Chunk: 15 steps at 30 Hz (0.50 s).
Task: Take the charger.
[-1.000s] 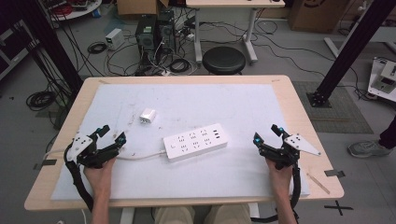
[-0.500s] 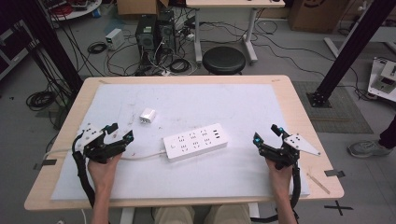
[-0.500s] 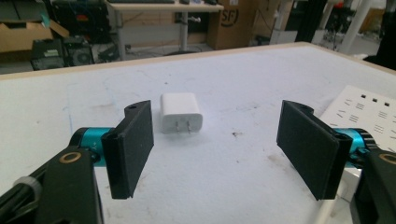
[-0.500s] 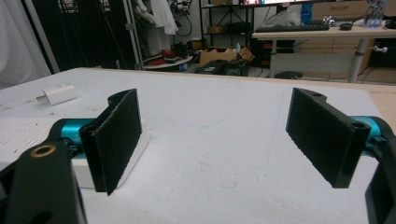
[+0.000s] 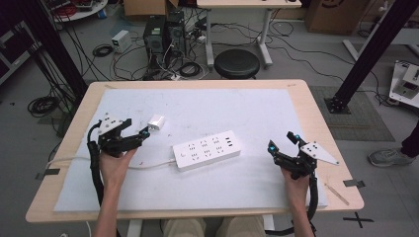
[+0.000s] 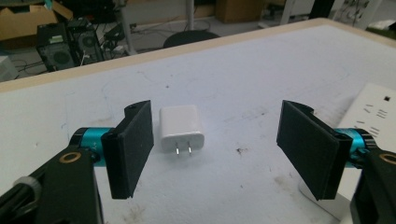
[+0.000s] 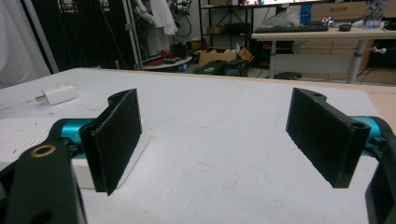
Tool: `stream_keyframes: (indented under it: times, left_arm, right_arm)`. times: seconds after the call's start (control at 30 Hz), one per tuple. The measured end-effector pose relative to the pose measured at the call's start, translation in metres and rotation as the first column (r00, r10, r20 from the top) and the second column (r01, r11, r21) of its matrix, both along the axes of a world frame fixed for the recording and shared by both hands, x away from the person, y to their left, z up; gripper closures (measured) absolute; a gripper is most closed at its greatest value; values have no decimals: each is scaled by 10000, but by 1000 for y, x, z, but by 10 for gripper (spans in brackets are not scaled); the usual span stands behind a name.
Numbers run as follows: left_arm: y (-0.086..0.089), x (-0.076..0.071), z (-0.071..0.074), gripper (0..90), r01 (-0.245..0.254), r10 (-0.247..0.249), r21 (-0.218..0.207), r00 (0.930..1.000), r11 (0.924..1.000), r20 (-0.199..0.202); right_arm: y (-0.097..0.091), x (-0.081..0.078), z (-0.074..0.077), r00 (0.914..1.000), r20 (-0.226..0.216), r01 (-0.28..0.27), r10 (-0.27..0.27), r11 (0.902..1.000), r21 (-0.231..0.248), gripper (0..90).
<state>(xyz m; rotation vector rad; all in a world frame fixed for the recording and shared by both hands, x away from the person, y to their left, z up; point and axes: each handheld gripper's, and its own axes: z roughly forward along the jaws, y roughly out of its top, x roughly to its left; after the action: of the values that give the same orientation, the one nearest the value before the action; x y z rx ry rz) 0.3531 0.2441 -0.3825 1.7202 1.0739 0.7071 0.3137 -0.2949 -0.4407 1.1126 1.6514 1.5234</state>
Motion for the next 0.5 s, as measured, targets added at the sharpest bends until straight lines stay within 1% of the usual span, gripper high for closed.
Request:
stream_keyframes:
  times: [0.07, 0.1, 0.13, 0.17, 0.23, 0.27, 0.33, 0.4, 0.43, 0.47, 0.5]
  left_arm:
    - [-6, 8, 4, 269, -51, 56, 293, 9998, 9996, -180]
    - [-8, 11, 5, 267, -72, 82, 327, 9995, 9994, -312]
    - [-8, 11, 5, 266, -72, 82, 327, 9995, 9994, -312]
    - [-12, 20, 6, 266, -37, 62, 376, 9979, 9993, -652]
    - [-15, 30, 5, 254, -91, 138, 472, 9950, 9988, -993]
    - [-16, 34, 4, 254, -134, 200, 587, 9934, 9982, -1133]
    - [-19, 44, 2, 254, -147, 245, 675, 9889, 9976, -1468]
    - [-19, 44, 2, 255, -147, 245, 675, 9889, 9976, -1468]
    - [-23, 57, -3, 254, -219, 338, 690, 9839, 9974, -1754]
    - [-23, 57, -3, 254, -219, 338, 690, 9839, 9974, -1754]
    - [-25, 64, -7, 254, -287, 452, 853, 9791, 9959, -1984]
  right_arm:
    - [0, 0, 0, 10000, -26, 10, -10, 10000, -29, 185]
    - [1, 0, 0, 10000, 54, -11, 12, 10000, -71, 185]
    - [1, 0, 0, 10000, 54, -11, 12, 10000, -71, 185]
    - [1, 0, 0, 10000, 32, -1, 1, 10000, -58, 184]
    - [1, 0, 0, 10000, 35, 9, -9, 10000, -73, 185]
    - [1, 0, 0, 10000, -9, 37, -38, 10000, -48, 185]
    - [0, 0, 0, 10000, 24, 20, -20, 10000, -67, 185]
    - [0, 0, 0, 10000, 12, 23, -23, 10000, -83, 185]
    - [0, 0, 0, 10000, 9, 26, -26, 10000, -80, 185]
    - [0, 0, 0, 10000, 9, 26, -26, 10000, -80, 185]
    - [1, 0, 0, 10000, 7, -5, 5, 10000, -68, 185]
